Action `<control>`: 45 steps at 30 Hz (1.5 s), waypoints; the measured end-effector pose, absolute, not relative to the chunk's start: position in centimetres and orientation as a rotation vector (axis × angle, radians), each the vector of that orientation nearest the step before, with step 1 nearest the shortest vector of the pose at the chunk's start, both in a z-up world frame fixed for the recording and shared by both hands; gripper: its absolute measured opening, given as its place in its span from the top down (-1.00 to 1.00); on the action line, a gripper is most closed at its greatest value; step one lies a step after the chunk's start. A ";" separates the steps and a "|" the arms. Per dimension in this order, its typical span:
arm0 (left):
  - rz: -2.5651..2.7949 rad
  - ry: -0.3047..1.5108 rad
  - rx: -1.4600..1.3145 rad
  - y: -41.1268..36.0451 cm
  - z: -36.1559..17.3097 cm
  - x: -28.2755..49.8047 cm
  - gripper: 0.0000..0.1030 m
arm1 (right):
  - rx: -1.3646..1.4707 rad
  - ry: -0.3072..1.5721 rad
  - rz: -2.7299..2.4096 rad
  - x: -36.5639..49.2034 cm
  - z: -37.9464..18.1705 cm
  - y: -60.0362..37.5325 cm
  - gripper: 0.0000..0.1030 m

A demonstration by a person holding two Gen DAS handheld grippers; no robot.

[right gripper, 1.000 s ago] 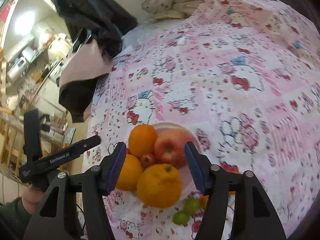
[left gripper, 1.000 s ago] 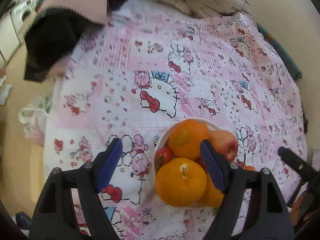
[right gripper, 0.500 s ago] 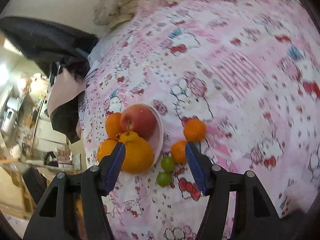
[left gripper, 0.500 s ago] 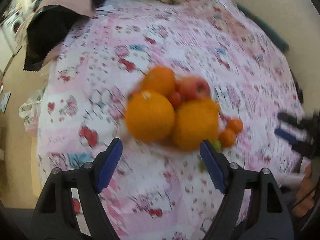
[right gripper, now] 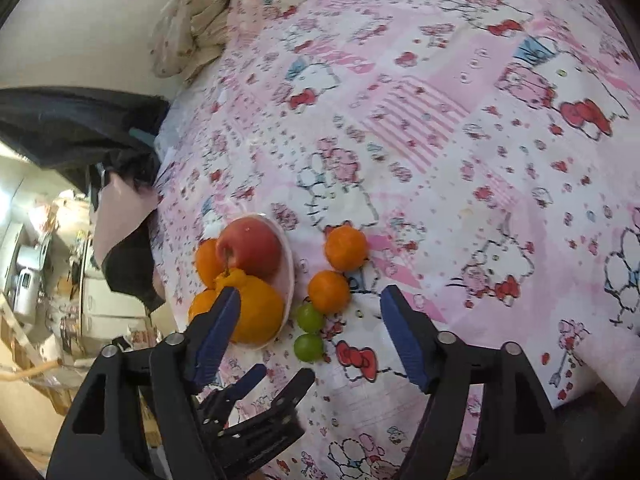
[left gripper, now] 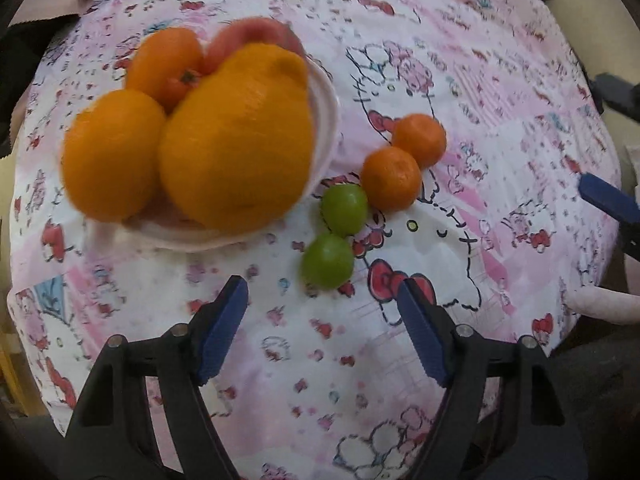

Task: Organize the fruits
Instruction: 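Withdraw from the plate and grasp a green lime with the left tool, then grasp a small mandarin with the right tool while the left tool holds the lime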

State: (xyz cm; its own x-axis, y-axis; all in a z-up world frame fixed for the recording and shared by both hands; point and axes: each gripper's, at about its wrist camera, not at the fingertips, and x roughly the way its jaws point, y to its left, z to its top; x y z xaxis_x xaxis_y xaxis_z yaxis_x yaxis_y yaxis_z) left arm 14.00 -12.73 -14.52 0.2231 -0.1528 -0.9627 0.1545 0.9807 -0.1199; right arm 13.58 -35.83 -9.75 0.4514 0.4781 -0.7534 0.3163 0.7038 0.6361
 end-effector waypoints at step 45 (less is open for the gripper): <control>-0.176 1.132 0.034 -2.0 -4.0 11.9 0.47 | 0.911 1.221 0.143 15.5 -12.2 -33.9 -0.58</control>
